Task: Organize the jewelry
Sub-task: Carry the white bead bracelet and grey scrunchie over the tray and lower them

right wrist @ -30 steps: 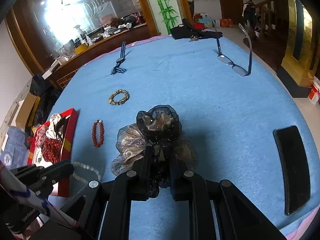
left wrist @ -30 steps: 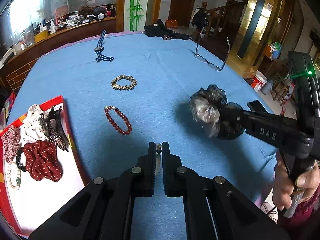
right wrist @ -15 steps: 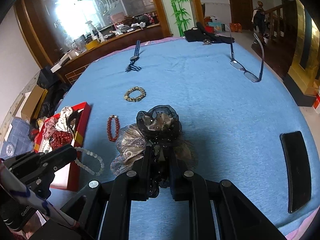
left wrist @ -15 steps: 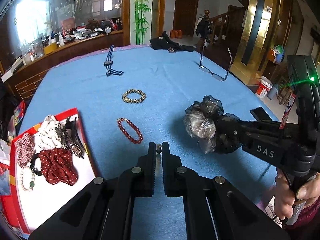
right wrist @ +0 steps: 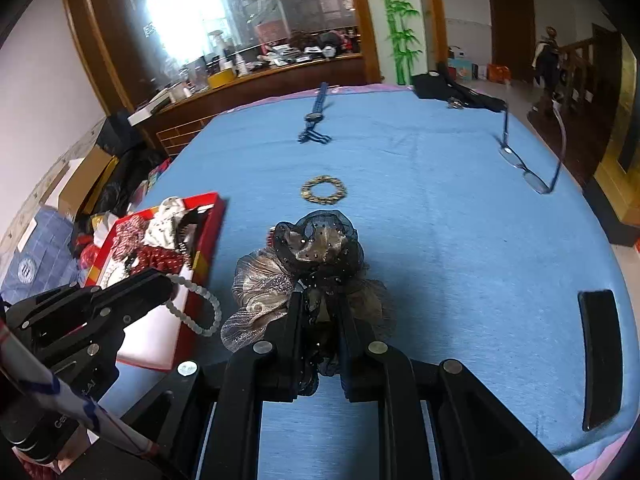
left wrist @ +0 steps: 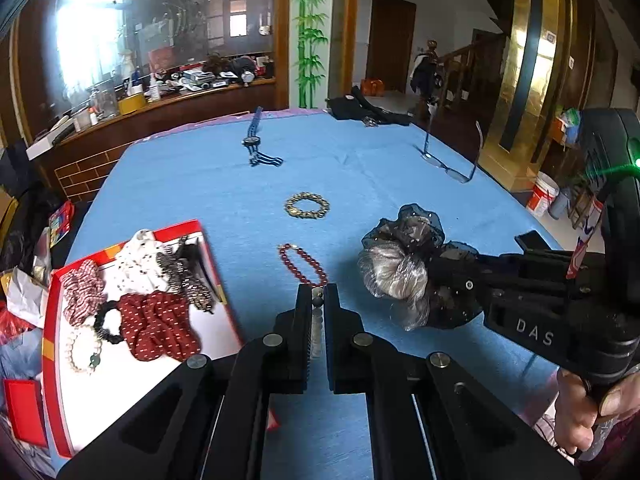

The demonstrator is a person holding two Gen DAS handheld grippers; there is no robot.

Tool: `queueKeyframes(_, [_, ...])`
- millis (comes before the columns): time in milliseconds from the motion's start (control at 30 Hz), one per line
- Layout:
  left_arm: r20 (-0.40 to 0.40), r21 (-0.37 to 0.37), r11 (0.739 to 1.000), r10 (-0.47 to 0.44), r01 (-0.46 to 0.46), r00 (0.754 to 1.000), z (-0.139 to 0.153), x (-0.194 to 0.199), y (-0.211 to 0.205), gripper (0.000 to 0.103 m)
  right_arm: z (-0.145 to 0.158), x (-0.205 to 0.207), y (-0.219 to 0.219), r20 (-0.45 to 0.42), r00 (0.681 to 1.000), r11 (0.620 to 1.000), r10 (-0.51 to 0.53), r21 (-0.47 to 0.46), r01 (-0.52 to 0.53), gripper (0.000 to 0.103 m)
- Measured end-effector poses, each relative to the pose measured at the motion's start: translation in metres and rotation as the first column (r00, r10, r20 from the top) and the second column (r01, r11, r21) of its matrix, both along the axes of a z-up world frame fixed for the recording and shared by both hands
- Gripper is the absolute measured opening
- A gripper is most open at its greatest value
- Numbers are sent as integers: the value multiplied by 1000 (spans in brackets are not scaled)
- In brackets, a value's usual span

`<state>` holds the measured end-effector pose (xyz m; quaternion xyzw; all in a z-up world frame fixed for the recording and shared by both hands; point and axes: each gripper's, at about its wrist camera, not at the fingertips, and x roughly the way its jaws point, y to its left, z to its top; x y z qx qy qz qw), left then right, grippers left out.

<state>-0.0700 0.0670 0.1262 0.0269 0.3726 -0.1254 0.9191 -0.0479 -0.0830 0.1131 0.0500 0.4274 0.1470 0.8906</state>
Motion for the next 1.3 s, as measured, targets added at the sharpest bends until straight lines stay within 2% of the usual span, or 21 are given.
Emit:
queueKeyframes(333, [23,-31,996,79,-79,997,7,-11,45,5,9,-6,49,16,996,995,93,-34,-92,16])
queueKeyframes(700, [19,-53,978,203,-202,979,2,-26,110,5,12,-16,110,19,975,974,221,-59,-220,16])
queueKeyframes(900, [2,-52,952,301,-300,954,-6,-36,154,5,9,-25,141,19,955,954,294,-67,-293,16])
queueKeyframes(1033, [-22,-55,930,362,-362,932,-17,-41,184,5,-2,-23,160,-11,942,940,334,-64,-334,16])
queueKeyframes(1300, [-69,-61,905,418,-422,906,-40,-45,219,5,-19,-20,197,-48,918,915,394,-70,-396,16])
